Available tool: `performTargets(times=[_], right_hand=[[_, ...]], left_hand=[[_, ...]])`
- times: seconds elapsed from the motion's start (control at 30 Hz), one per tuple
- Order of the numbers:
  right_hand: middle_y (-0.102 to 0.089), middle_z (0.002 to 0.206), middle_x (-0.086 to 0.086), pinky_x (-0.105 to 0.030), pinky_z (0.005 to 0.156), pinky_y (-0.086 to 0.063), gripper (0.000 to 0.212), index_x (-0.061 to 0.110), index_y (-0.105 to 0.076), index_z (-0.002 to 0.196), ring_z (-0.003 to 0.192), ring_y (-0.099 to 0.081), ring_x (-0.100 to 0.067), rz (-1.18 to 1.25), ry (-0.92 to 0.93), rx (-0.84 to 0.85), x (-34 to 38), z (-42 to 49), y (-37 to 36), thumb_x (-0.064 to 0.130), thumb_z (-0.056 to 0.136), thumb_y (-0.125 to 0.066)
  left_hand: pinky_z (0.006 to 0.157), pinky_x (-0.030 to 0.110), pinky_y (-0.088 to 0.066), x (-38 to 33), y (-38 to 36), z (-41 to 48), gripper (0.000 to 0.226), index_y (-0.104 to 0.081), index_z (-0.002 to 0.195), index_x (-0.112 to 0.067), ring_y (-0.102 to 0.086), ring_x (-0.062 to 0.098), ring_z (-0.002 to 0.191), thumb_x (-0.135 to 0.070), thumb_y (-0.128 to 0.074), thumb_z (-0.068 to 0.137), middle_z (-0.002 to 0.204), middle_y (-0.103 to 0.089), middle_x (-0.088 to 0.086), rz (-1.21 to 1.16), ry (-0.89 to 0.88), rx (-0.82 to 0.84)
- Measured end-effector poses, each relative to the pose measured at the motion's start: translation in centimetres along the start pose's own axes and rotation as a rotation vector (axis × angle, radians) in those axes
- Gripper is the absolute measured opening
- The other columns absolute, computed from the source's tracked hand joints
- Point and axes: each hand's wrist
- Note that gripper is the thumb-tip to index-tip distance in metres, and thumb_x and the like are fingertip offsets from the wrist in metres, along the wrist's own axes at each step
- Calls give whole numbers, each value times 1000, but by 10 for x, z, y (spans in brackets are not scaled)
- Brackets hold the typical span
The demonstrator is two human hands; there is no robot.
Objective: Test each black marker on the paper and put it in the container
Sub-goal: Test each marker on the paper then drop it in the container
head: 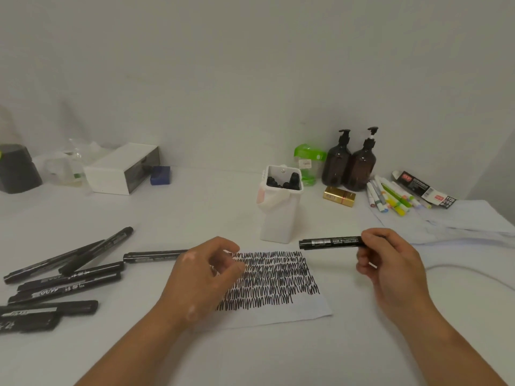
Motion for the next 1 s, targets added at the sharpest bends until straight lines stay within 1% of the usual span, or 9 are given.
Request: performTargets(times=[0.07, 0.2, 0.3, 0.4, 0.53, 0.73, 0.83, 0.93, 1.0], right_hand=[[-60, 61, -2, -31, 54, -44, 26, 24, -74, 75, 56, -53, -17, -4, 61, -47, 22, 6, -7, 10, 95, -65], [-66, 63, 4, -25, 47, -45, 15, 28, -73, 79, 55, -57, -13, -119, 337, -33, 87, 30, -34, 17, 89, -71], [-72, 80, 7, -30, 63, -54, 3, 33, -72, 87, 72, -67, -13, -448, 513, -16, 123, 62, -64, 30, 87, -73], [-66, 86, 18, -28, 76, -52, 5, 32, -69, 93, 80, -64, -5, -772, 612, 35, 134, 90, -95, 35, 90, -71], [-67, 97, 7, -21, 71, -46, 8, 28, -69, 97, 88, -61, -14, -1029, 615, 149, 120, 119, -125, 33, 93, -67], [-71, 103, -2, -41, 86, -59, 17, 19, -71, 103, 92, -65, -23, -1278, 533, 241, 91, 136, -144, 29, 95, -60], [-71, 103, -4, -38, 79, -57, 19, 16, -70, 105, 93, -65, -27, -1351, 522, 245, 81, 139, -150, 25, 92, -60], [-65, 98, -6, -35, 67, -50, 22, 17, -55, 109, 89, -62, -30, -1413, 511, 227, 73, 140, -156, 22, 88, -62], [-64, 98, -8, -35, 64, -49, 22, 16, -53, 106, 87, -62, -30, -1467, 505, 219, 69, 141, -160, 21, 88, -63]], left_hand=[[65, 8, -46, 2, 2, 1, 10, -69, 90, -36, -63, -1, 75, -34, -76, 83, 80, -69, -25, 27, 8, -18], [62, 10, -45, 5, 3, 3, 7, -69, 89, -35, -63, 1, 74, -37, -74, 84, 77, -70, -21, 19, 34, -26], [65, 15, -47, 7, 2, 4, 6, -70, 88, -35, -64, 2, 73, -37, -74, 84, 74, -70, -16, 18, 51, -34], [65, 14, -47, 9, 3, 5, 6, -71, 87, -35, -63, 1, 73, -36, -75, 84, 73, -70, -15, 25, 59, -46], [65, 15, -49, 10, 2, 6, 5, -70, 87, -35, -64, 2, 74, -35, -75, 84, 73, -70, -14, 30, 64, -44], [63, 11, -46, 10, 2, 6, 4, -70, 87, -35, -63, 1, 73, -35, -74, 84, 72, -70, -13, 31, 52, -35], [62, 10, -44, 8, 2, 6, 5, -70, 86, -34, -63, 3, 73, -32, -75, 84, 70, -69, -13, 27, 40, -38], [64, 11, -45, 9, 2, 6, 7, -70, 85, -33, -62, 4, 72, -30, -75, 83, 70, -67, -14, 24, 22, -47], [65, 11, -45, 9, 2, 6, 6, -70, 85, -34, -62, 3, 73, -31, -75, 84, 70, -68, -12, 24, 20, -45]])
Point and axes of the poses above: each hand's wrist, its own z-axis towards the middle knuckle, its own y-axis out of the back of the hand, x = y × z
